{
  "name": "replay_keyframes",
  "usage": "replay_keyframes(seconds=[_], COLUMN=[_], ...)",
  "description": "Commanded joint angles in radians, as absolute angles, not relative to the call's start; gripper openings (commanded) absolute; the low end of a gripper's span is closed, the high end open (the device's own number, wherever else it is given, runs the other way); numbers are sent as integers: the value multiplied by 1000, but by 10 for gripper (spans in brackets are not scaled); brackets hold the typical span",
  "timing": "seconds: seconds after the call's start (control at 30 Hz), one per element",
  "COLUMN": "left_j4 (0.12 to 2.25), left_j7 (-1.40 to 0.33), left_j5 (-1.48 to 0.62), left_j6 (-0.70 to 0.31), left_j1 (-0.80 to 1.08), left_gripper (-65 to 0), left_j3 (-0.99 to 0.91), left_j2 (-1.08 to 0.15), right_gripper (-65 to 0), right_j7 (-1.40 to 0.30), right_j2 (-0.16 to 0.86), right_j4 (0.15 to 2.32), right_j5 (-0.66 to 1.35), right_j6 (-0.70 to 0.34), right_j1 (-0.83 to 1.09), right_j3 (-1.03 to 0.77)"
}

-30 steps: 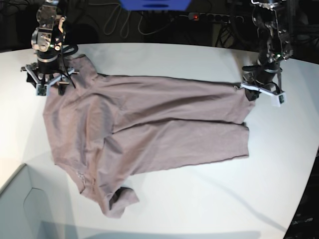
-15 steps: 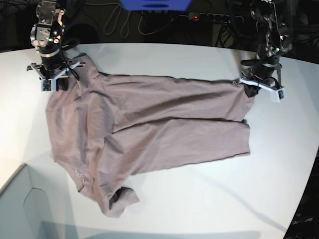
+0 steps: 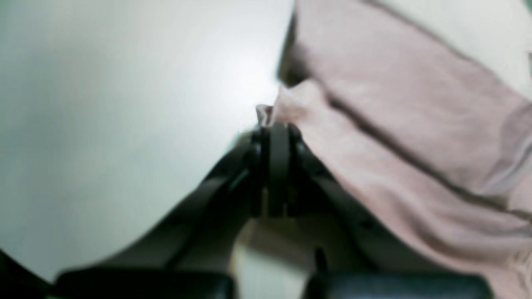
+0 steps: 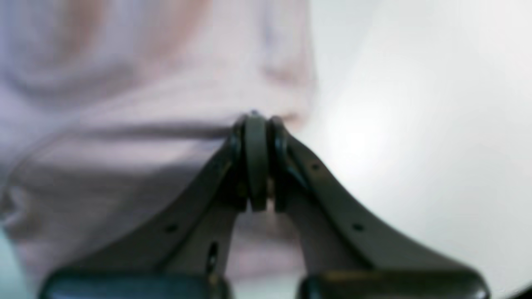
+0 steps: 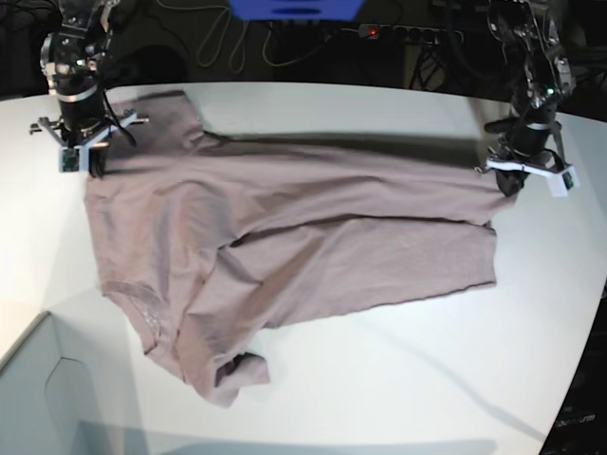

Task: Layout the t-shirt on the table in an organized manner, then fold the t-shirt properly
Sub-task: 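Lift and pull the shirt edge with both grippers to flatten it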

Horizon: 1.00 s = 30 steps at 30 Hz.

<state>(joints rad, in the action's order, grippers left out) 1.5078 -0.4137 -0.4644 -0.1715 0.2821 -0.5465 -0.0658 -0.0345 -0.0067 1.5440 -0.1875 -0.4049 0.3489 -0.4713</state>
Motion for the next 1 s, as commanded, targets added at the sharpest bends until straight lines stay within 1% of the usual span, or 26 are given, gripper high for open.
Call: replay_keyframes(seconds=[0.0, 0.2, 0.27, 0.33, 0.47, 0.63, 0.8, 0.97], left_j4=[1544, 1627, 1655, 1685, 1741, 1804, 1899, 1934], left_j7=[-389, -389, -389, -389, -386, -387, -389, -389], left_j5=[-472, -472, -472, -486, -622, -737, -753, -753], left_j6=[-176, -176, -176, -176, -176, -176, -176, -174], left_j1=[278, 328, 349, 377, 440, 472, 469, 424], left_gripper=[-649, -649, -649, -649, -649, -649, -649, -649], left_j3=[-552, -552, -553, -553, -553, -555, -579, -581], left_j2=[-76, -74, -74, -74, -84, -84, -77, -84], right_gripper=[-650, -650, -650, -650, -650, -650, -650, -650], right_j7=[-2, -2, -2, -2, -2, -1, -1, -2], right_j2=[-16, -134, -156, -157, -157, -157, -157, -157], right_j4=[1596, 1738, 1765, 1782, 1784, 1790, 1870, 1957], right_j5=[-176, -176, -150, -85, 47, 140, 160, 163], right_j6=[-449, -588, -613, -616, -616, -616, -616, -616], right_j1=[346, 341, 343, 352, 381, 395, 397, 374], right_j3=[-493, -627, -667, -690, -760, -809, -811, -805])
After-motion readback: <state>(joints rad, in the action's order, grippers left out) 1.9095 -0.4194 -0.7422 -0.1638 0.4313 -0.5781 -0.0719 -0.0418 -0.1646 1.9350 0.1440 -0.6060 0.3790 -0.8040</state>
